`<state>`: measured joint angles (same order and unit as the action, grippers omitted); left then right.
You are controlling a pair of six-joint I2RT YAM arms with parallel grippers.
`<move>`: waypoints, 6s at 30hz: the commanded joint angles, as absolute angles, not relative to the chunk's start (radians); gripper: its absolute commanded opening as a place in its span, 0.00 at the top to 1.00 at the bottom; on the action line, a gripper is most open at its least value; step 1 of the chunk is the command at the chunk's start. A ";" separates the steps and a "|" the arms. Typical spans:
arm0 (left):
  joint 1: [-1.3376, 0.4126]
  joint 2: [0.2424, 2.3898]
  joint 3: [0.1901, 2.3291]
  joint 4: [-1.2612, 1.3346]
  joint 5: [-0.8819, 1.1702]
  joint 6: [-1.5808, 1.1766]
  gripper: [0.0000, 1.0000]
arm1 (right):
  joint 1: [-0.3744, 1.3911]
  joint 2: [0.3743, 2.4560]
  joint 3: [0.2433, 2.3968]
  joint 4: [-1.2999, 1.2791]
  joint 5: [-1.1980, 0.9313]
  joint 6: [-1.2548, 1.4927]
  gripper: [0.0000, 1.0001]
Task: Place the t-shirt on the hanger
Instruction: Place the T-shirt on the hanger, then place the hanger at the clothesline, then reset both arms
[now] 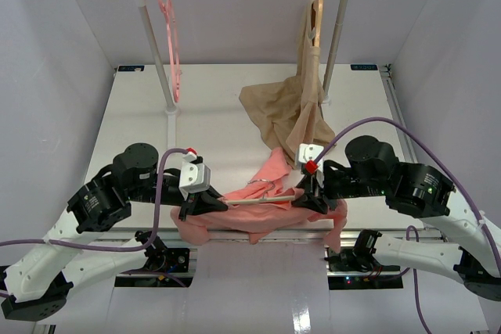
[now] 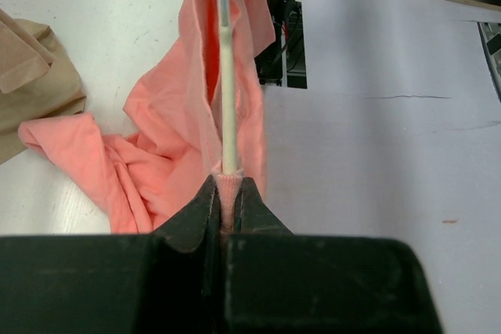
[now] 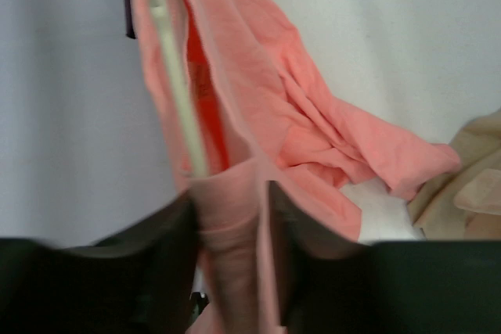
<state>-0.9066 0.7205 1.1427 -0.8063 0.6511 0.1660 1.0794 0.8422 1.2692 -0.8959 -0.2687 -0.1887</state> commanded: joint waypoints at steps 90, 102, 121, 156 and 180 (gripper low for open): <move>-0.908 0.461 1.106 -0.786 -0.283 -0.164 0.02 | 0.805 1.842 2.224 -0.265 0.522 0.137 0.92; -0.908 0.437 1.100 -0.799 -0.256 -0.172 0.02 | 0.731 1.901 2.246 -0.231 0.472 0.186 0.92; -0.908 0.468 1.069 -0.749 -0.211 -0.196 0.02 | 0.657 1.956 2.259 -0.204 0.404 0.133 0.92; -0.909 0.559 0.788 -0.186 -0.058 -0.366 0.02 | 0.657 0.952 1.228 -0.346 0.065 0.299 0.10; -0.908 0.464 0.388 0.150 -0.175 -0.327 0.02 | 0.658 0.581 0.762 -0.285 0.240 0.311 0.10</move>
<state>-0.9070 0.4933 0.3932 0.1004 -0.1610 -0.3488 0.6613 0.5935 0.7662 -0.3179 0.1894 0.3311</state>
